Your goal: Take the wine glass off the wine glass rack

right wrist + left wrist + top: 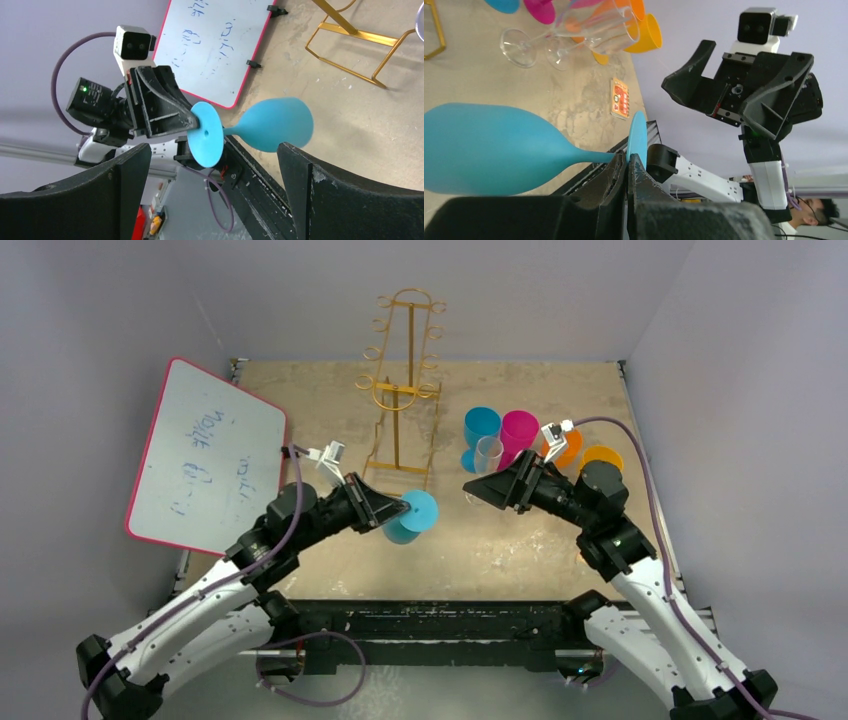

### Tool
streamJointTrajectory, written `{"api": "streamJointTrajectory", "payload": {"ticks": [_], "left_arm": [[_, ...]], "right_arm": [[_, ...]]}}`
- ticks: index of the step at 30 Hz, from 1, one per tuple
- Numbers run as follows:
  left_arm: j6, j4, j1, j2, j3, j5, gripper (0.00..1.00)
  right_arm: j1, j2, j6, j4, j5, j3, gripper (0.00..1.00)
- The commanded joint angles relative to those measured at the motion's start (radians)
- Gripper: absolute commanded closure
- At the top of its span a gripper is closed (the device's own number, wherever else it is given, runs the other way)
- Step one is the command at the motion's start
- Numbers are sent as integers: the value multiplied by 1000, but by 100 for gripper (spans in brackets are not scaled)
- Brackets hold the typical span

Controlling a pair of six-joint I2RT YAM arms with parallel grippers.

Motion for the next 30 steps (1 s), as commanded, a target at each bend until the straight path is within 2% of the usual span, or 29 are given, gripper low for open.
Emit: {"api": "streamJointTrajectory", "payload": {"ticks": [1,6,10,17,21,27,30], "left_arm": [[1,222,-110,45,-35,-134,100],[53,207,-192,62,16,-229,100],[73,182,-200,93,46,-196,100],[56,259,-243,103,27,-173,100],[56,281,-245,105,33,-169,100],[53,309,-248,134,42,-141,100],[51,317,-249,135,40,-149,100]], "right_arm": [[-2,-6,3,40,-42,11,1],[-1,-17,27,48,-63,-14,4],[0,-10,51,89,-111,-27,9],[16,53,59,136,-187,-27,17],[40,88,52,120,-183,-40,28],[74,96,77,183,-191,-65,55],[77,102,79,208,-205,-65,74]]}}
